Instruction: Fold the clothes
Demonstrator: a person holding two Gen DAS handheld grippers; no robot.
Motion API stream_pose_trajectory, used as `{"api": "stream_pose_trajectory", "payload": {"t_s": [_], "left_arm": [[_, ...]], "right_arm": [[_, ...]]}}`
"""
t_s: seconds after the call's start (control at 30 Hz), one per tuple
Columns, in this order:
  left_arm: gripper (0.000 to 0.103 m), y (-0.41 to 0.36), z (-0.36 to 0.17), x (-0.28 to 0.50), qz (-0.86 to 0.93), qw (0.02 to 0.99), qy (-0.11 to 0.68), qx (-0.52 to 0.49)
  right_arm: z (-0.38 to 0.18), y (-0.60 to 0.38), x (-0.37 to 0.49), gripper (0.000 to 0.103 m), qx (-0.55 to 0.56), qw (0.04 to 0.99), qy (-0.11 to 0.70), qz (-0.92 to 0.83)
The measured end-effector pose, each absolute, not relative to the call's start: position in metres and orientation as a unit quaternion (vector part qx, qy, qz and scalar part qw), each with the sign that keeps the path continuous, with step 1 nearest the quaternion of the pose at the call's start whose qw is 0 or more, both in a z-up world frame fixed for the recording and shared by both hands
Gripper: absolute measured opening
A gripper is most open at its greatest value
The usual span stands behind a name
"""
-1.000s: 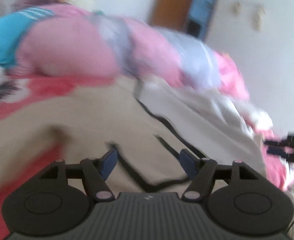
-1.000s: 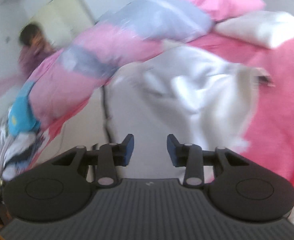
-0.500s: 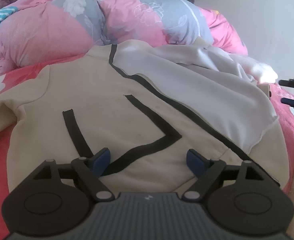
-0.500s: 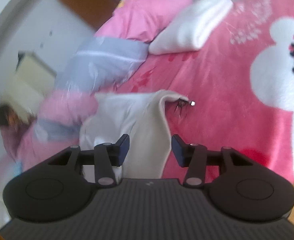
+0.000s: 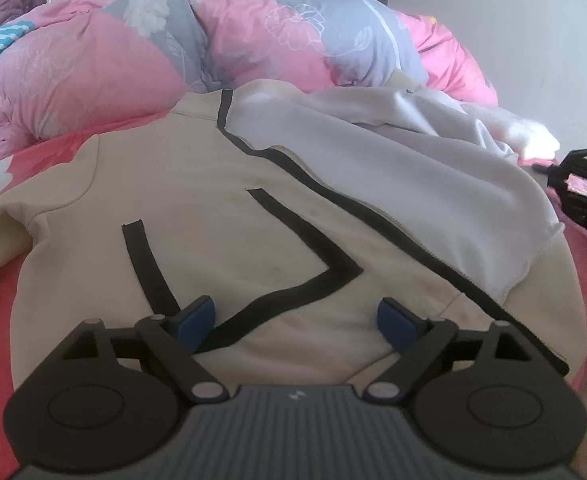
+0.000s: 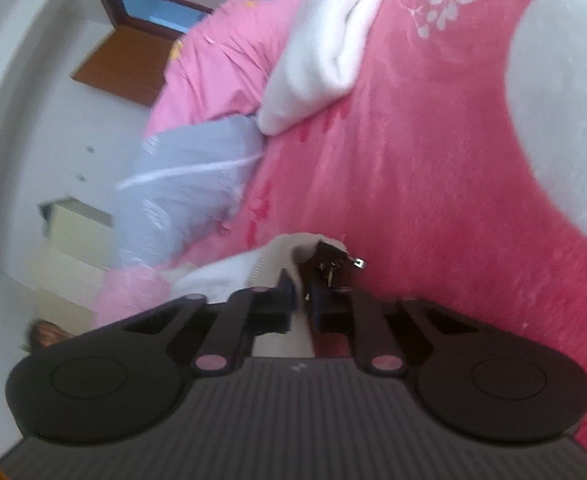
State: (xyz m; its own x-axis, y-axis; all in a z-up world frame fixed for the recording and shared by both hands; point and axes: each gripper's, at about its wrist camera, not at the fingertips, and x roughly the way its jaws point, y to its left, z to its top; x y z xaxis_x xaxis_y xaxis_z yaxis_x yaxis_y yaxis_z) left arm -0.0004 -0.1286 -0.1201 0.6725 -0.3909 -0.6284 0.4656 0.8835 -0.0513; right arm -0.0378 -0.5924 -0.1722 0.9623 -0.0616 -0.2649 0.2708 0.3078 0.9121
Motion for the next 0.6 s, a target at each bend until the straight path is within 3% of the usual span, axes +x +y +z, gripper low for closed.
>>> {"api": "stream_pose_trajectory", "payload": {"t_s": [0.3,0.6], "left_arm": [[0.090,-0.126,-0.121,0.000,-0.237,0.913,0.329,0.050],[0.090,-0.123,-0.121,0.000,-0.239,0.913,0.326,0.045]], "right_arm": [[-0.151,-0.589,-0.054,0.002,0.579,0.815,-0.012,-0.032],[-0.172,-0.591,-0.063,0.011,0.634,0.766,0.037,-0.097]]}}
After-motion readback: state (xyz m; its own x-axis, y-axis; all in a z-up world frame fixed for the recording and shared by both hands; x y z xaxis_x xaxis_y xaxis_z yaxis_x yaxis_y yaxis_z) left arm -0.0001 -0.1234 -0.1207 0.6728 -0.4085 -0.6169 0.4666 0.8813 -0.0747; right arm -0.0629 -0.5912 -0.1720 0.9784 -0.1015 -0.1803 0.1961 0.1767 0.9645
